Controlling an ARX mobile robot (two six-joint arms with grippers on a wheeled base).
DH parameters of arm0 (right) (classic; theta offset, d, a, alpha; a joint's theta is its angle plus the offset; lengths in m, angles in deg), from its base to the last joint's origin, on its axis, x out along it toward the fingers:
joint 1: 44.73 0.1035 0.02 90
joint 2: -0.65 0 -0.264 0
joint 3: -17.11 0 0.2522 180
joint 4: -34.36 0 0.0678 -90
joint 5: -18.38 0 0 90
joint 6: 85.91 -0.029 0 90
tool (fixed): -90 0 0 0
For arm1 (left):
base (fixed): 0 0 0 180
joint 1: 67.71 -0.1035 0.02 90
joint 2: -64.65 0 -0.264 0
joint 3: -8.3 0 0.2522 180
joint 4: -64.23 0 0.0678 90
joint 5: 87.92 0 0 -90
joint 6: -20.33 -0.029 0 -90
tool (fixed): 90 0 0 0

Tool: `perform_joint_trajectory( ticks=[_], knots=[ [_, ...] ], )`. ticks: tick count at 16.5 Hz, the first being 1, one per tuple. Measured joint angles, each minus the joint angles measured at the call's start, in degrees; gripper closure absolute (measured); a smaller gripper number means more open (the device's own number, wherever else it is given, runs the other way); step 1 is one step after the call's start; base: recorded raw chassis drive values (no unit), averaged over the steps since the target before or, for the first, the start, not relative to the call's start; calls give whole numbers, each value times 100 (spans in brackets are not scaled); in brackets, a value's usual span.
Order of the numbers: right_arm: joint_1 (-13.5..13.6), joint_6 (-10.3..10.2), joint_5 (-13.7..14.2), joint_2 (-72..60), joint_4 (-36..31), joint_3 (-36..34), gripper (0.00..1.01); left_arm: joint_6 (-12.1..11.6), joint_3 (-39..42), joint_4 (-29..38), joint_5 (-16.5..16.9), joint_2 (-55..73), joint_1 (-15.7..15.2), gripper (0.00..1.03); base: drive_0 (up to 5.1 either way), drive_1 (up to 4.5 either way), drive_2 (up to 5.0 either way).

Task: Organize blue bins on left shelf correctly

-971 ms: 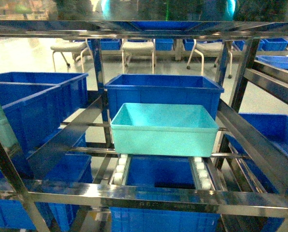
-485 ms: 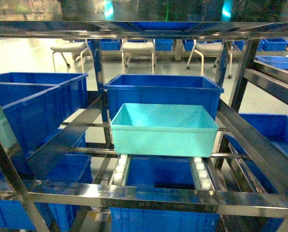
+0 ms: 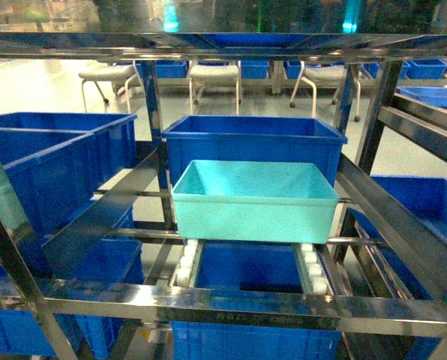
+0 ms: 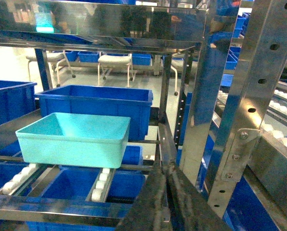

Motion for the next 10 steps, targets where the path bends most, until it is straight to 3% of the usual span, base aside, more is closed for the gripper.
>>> perform_joint_trajectory(
  ticks=[1,3,4,8,9,10],
  knots=[
    [0,0,0,0,-2,0,86,2,0,0,0,0,0,99,0,0,0],
    [0,0,0,0,-2,0,80,2,0,0,0,0,0,93,0,0,0],
    [0,0,0,0,-2,0,71,2,0,0,0,0,0,85,0,0,0],
    [0,0,0,0,-2,0,18,2,0,0,0,0,0,32,0,0,0],
    [0,-2,0,0,-2,0,3,2,0,0,0,0,0,7,0,0,0],
    [0,-2,0,0,-2,0,3,-2,0,0,2,0,0,5,0,0,0]
  ],
)
